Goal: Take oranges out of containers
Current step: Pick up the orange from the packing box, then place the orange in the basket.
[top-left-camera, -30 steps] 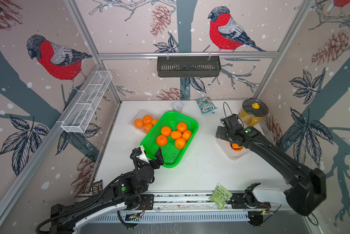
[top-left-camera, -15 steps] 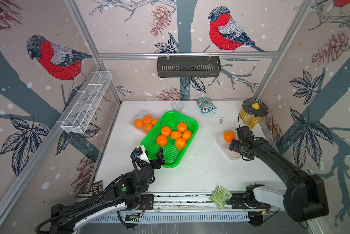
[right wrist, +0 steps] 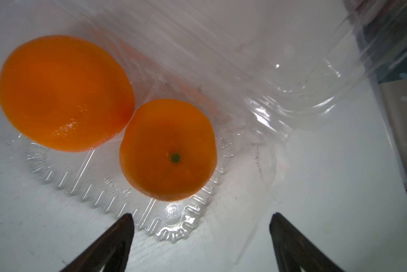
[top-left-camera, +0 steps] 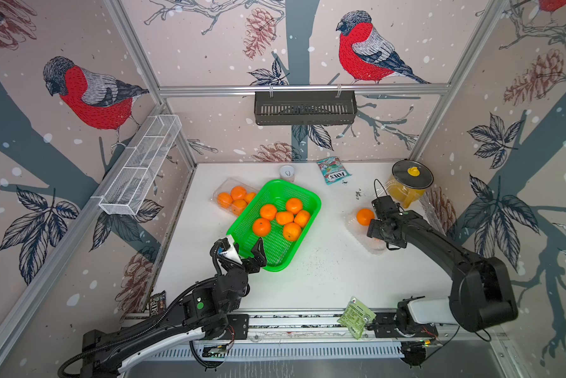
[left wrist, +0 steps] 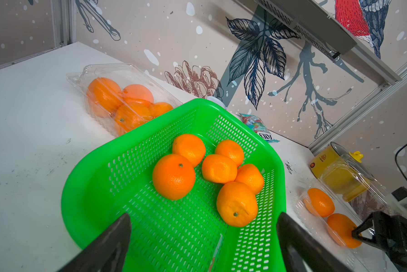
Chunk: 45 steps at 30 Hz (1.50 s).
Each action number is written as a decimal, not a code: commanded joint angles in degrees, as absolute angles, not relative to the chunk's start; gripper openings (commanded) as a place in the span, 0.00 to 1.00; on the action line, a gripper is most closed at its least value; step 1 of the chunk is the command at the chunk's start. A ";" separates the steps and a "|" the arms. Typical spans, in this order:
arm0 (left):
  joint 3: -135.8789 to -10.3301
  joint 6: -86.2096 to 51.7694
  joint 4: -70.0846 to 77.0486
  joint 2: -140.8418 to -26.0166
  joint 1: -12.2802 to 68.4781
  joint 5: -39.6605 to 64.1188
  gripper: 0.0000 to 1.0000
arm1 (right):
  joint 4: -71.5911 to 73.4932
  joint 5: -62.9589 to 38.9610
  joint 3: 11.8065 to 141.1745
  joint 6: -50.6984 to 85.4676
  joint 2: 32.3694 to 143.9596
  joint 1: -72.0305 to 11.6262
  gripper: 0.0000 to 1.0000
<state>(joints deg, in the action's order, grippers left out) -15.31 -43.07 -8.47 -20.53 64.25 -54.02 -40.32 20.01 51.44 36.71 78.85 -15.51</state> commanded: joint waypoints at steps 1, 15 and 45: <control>-15.30 -43.86 -8.09 -21.09 64.16 -55.07 0.95 | -44.45 25.29 53.56 37.08 77.58 -17.02 0.92; -16.17 -44.38 -9.86 -21.65 64.16 -54.57 0.95 | -33.54 14.33 53.90 28.95 87.65 -13.62 0.92; -21.29 -37.92 -11.99 -25.83 63.72 -58.21 0.97 | -38.89 11.76 85.02 28.50 89.55 -40.35 0.49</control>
